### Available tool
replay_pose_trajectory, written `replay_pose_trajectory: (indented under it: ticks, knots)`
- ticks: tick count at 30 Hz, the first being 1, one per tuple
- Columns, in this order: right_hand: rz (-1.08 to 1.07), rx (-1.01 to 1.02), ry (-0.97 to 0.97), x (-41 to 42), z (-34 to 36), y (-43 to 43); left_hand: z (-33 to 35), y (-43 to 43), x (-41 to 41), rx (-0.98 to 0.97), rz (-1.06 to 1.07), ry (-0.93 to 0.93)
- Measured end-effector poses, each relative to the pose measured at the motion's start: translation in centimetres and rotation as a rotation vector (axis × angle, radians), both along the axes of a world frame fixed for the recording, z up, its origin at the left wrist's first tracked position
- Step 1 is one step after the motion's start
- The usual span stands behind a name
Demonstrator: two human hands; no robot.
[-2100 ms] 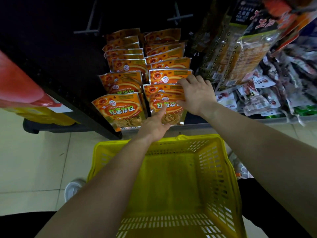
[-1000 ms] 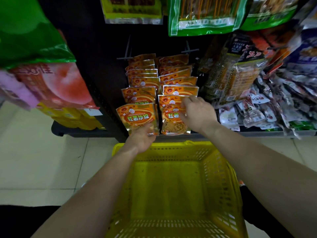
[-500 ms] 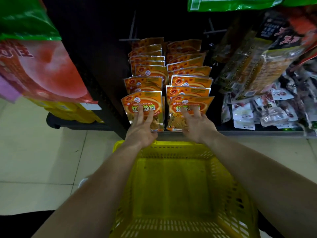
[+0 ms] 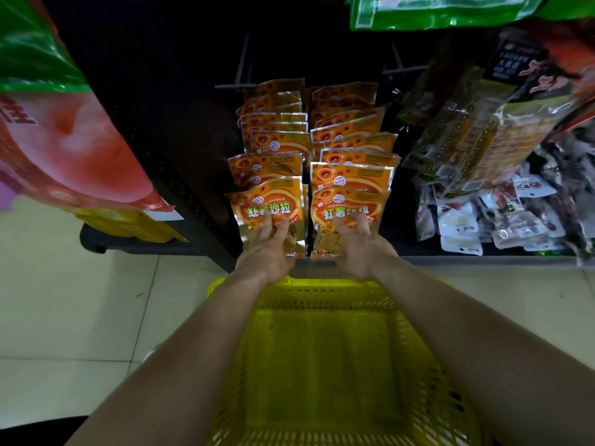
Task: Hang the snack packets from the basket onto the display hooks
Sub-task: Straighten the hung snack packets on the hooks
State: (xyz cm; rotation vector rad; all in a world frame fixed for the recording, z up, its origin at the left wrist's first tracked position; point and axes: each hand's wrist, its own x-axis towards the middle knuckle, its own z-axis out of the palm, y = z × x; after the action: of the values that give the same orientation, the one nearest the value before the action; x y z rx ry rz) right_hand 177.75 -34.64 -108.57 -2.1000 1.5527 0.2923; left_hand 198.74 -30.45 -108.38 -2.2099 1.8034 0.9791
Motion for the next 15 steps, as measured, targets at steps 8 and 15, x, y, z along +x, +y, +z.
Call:
replay_pose_trajectory:
  ticks: [8, 15]
  knots:
    - [0.011, -0.034, -0.058, -0.8, 3.0, 1.7, 2.8, 2.4, 0.2, -0.097, 0.068, 0.044]
    - [0.049, -0.274, -0.236, 1.5, 7.5, 1.1, 6.7, 2.5, 1.1, -0.417, 0.113, 0.064]
